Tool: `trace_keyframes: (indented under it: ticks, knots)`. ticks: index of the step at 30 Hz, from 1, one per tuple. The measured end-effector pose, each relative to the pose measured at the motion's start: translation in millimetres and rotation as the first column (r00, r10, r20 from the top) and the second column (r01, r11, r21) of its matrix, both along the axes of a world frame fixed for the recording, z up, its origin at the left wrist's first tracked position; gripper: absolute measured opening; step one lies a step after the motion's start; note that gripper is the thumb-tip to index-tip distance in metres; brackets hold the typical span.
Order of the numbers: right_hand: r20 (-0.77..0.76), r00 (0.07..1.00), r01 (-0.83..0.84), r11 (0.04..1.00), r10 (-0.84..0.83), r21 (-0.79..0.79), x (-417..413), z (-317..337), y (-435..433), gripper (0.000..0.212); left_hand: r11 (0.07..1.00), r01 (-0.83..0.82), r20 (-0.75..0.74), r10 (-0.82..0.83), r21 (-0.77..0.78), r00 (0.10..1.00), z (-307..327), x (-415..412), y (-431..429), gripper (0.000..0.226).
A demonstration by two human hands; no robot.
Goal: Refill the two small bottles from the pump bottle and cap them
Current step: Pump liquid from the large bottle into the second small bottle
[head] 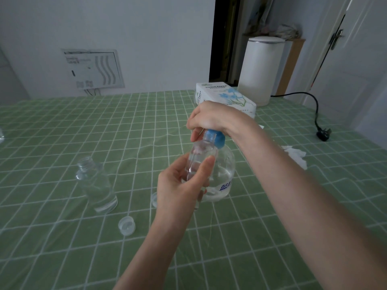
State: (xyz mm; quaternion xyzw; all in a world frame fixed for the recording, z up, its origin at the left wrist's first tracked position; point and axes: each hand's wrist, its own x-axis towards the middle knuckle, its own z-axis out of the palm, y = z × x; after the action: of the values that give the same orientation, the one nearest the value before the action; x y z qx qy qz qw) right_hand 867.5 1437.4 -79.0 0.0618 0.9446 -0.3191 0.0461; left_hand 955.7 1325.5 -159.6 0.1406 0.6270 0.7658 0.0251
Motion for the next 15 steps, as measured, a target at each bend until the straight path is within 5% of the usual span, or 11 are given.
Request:
trace_keyframes:
  ticks: [15]
  knots:
    - [-0.044,0.999,0.009,1.0,-0.01,-0.027,-0.5,5.8,0.3,0.031,1.0,-0.007,-0.012,0.007,-0.004,1.0,-2.6,-3.8,1.0,0.026]
